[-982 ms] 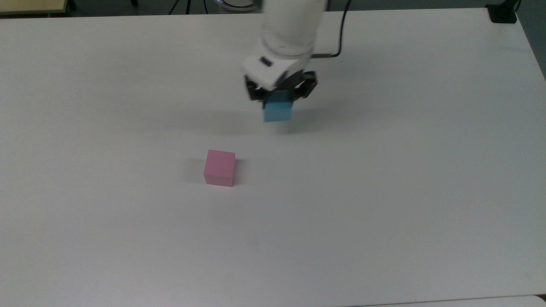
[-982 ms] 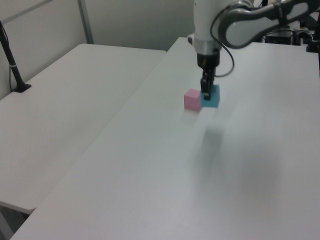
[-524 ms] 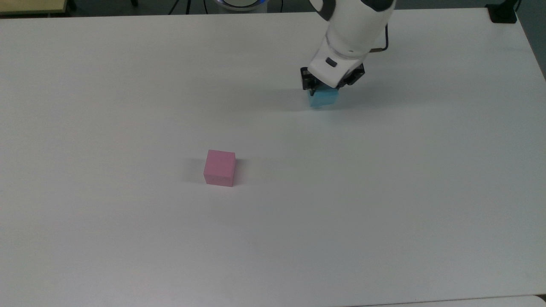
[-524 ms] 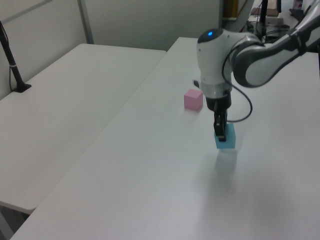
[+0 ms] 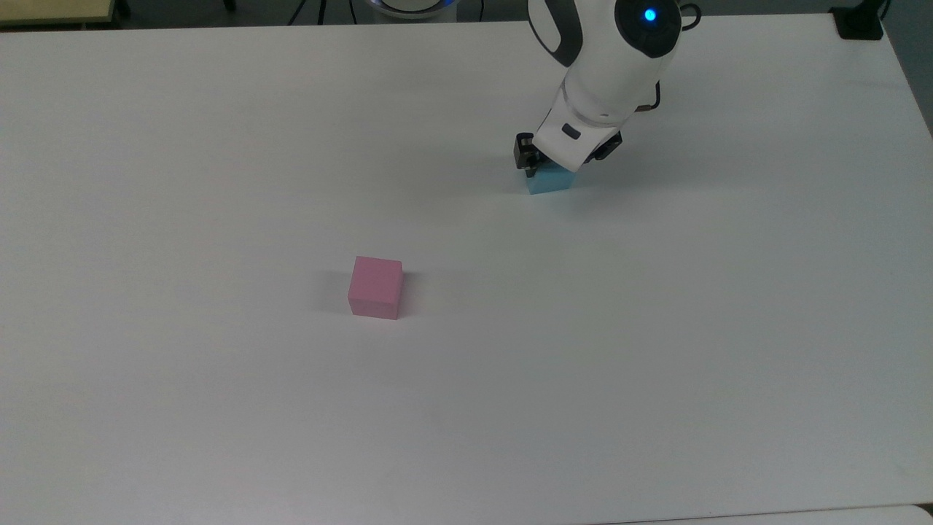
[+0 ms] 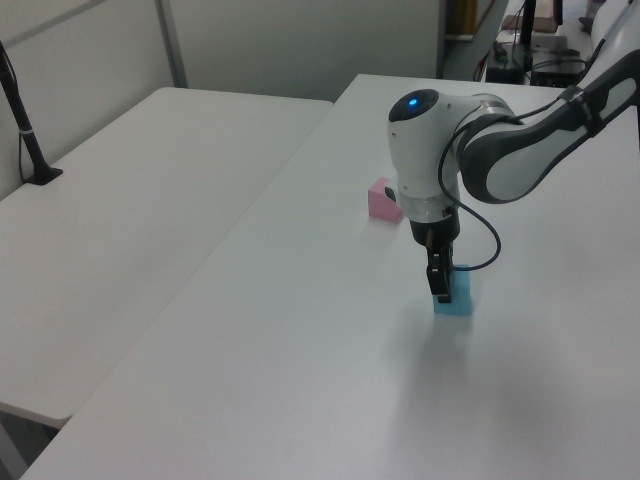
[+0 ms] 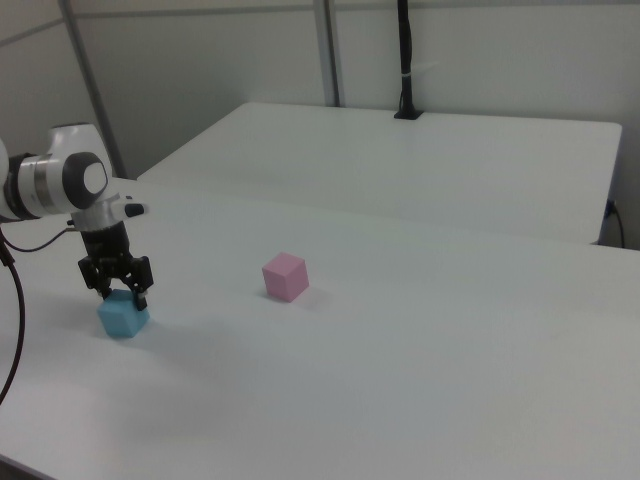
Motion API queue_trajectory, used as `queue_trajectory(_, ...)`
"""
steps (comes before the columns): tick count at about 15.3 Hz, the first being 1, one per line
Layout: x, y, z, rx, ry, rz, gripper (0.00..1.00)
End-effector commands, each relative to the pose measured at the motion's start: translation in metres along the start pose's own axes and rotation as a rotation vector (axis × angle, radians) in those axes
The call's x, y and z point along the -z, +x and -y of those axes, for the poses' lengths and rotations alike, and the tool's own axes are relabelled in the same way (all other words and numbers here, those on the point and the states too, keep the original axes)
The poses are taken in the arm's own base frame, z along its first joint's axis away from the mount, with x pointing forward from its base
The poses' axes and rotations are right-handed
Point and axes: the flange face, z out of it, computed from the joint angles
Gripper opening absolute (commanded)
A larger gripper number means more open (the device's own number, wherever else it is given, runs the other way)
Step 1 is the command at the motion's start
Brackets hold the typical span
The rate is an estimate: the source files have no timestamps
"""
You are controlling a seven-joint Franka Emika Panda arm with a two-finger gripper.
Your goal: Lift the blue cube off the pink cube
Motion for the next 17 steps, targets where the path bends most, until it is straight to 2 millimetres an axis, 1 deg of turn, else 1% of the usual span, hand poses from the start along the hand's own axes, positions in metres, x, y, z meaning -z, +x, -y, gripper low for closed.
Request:
queue_trajectory(1,-0.010,-0.007,-0.004,-0.003,-0.040,0.062,1.00)
queue_trajectory(3,0.011,-0.017,-0.007,-0.010,-0.055,0.086,1.00)
queue_trajectory(5,0.049,-0.024,-0.022,-0.048,-0.048,0.070,1.00)
queue_trajectory(7,0.095,-0.030,-0.064,-0.123,-0.030,0.031,1.00)
queue_trajectory(9,0.139,-0.044,-0.110,-0.191,-0.016,-0.026,1.00)
queue_trajectory(10,0.154,-0.054,-0.129,-0.224,-0.017,-0.037,1.00)
queue_trajectory(11,0.166,-0.064,-0.149,-0.256,-0.025,-0.037,1.00)
queue_trajectory(12,0.176,-0.069,-0.165,-0.280,-0.025,-0.047,1.00)
queue_trajectory(13,0.183,-0.072,-0.178,-0.305,-0.024,-0.053,1.00)
queue_trajectory(15,0.187,-0.074,-0.211,-0.341,-0.042,-0.061,1.00)
queue_trajectory(16,0.187,-0.074,-0.219,-0.339,-0.042,-0.060,1.00)
queue_trajectory(17,0.187,-0.075,-0.233,-0.343,-0.039,-0.066,1.00)
